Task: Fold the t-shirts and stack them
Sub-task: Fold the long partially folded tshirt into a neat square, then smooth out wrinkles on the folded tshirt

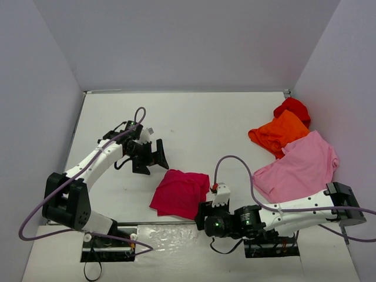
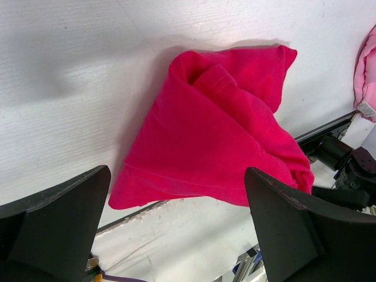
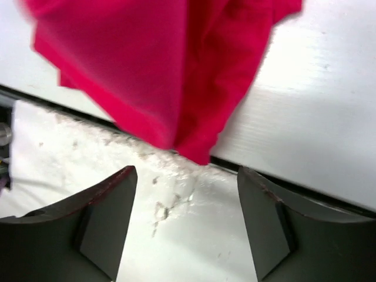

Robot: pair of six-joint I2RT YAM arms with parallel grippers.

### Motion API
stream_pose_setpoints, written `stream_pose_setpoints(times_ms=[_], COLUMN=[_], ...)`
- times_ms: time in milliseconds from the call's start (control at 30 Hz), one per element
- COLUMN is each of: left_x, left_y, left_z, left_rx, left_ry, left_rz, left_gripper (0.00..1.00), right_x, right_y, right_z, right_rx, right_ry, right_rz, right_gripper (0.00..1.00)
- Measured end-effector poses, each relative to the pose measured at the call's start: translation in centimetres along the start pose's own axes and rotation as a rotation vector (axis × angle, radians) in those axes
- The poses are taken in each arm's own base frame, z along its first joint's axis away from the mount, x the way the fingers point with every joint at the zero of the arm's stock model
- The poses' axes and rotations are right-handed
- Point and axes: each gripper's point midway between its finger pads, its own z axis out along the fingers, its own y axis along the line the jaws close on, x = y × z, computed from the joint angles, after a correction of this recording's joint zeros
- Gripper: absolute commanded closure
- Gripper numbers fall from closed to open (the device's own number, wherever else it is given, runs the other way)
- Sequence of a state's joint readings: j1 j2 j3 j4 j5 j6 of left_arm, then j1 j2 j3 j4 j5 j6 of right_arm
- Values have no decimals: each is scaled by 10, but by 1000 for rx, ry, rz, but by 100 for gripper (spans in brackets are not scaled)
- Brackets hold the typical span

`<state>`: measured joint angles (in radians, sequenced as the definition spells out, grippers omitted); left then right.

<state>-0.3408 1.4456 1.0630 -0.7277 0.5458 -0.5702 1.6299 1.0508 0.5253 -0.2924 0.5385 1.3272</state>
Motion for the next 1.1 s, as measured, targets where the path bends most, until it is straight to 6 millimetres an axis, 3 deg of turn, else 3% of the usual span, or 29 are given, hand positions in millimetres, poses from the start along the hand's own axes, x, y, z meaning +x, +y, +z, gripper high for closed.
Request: stream_pose_setpoints(times_ms=[100, 167, 300, 400, 700, 867, 1000, 1100], left_x=[1, 4, 11, 14, 12, 12, 12, 13], left_y=[1, 3, 8, 8, -1, -2, -2, -1], left_z=[1, 3, 4, 1, -11, -13, -13, -12], left_rx=[-1, -4, -6, 1, 31, 34, 32, 29], left_ry=[3, 8, 11, -1, -55, -62, -60, -54], left_rz=[-2, -6, -18, -18, -4, 0, -1, -4], left_gripper=[3, 3, 3, 3, 3, 3, 3, 3], right_x=[-17, -37, -72, -95, -134, -121, -102, -102], right_y=[17, 34, 65, 83, 77, 68, 59, 60], right_z=[-11, -18, -23, -14, 41, 65, 71, 71], right_rx=[-18, -30, -26, -6, 45, 40, 31, 22], right_ry=[-64, -127, -216, -255, -243, -185, -130, -128], right_rz=[-18, -18, -41, -64, -108, -113, -120, -118], right_gripper=[82, 100, 100, 100, 100, 100, 100, 100])
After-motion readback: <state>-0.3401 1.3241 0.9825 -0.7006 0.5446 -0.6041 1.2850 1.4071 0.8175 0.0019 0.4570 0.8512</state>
